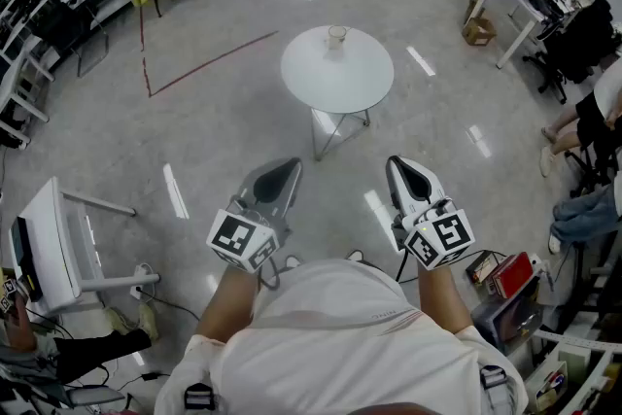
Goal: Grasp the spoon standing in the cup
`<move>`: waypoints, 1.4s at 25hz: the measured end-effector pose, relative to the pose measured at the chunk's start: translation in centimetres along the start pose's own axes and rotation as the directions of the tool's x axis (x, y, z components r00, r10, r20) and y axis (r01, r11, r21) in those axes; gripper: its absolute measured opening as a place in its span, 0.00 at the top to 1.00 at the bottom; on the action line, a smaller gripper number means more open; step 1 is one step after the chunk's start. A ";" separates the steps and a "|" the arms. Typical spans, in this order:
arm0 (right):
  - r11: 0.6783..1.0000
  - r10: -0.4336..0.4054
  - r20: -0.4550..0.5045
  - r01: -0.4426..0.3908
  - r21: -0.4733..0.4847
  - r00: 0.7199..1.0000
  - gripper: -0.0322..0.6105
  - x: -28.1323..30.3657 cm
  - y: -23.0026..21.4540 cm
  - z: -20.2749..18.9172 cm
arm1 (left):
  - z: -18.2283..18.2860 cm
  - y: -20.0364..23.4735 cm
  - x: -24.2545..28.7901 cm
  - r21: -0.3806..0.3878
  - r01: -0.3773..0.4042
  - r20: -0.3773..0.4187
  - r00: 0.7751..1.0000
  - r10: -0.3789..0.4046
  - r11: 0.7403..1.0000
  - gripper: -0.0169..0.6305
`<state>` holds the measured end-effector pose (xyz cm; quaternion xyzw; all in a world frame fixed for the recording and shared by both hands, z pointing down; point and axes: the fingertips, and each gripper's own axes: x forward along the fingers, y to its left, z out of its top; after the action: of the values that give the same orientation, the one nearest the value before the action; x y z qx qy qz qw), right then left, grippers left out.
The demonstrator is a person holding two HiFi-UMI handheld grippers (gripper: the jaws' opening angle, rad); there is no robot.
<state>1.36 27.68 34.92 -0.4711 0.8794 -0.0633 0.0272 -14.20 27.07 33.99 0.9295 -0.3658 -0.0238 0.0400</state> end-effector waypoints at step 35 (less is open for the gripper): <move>0.987 0.097 -0.035 -0.091 0.130 0.995 0.94 -1.5 -9.7 -4.0 | -3.2 -2.6 7.1 0.007 -0.118 -0.055 0.991 0.118 0.993 0.97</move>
<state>9.72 23.94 40.23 -0.4250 0.8951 -0.1279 0.0422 -7.03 24.29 36.88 0.9066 -0.4190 0.0051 0.0500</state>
